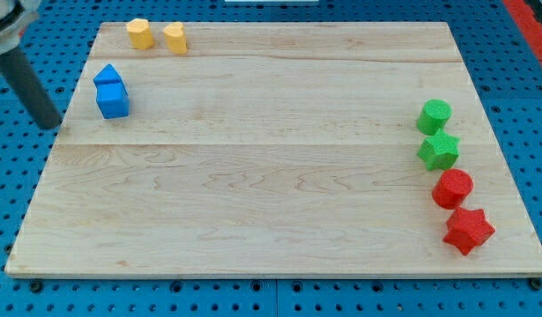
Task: Push the blue cube towards the right side of the board
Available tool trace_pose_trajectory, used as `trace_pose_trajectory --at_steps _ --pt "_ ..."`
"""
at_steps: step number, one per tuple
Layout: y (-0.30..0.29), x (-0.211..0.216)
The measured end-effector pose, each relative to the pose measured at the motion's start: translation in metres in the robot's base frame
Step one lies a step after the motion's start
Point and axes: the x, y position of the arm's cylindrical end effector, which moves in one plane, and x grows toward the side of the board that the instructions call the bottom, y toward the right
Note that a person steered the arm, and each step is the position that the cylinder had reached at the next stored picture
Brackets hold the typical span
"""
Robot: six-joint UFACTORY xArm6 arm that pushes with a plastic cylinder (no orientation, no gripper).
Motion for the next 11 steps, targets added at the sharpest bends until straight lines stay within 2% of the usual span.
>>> trace_pose_trajectory --at_steps 1,2,3,4,5,6,7,10,11 --pt "0.029 -0.044" --pt "0.112 -0.034" --pt "0.149 -0.017" --pt "0.099 -0.010" --pt "0.089 0.019" --pt "0.121 0.034" --pt "0.213 0.009" --pt "0.400 -0.050" --pt "0.400 -0.063"
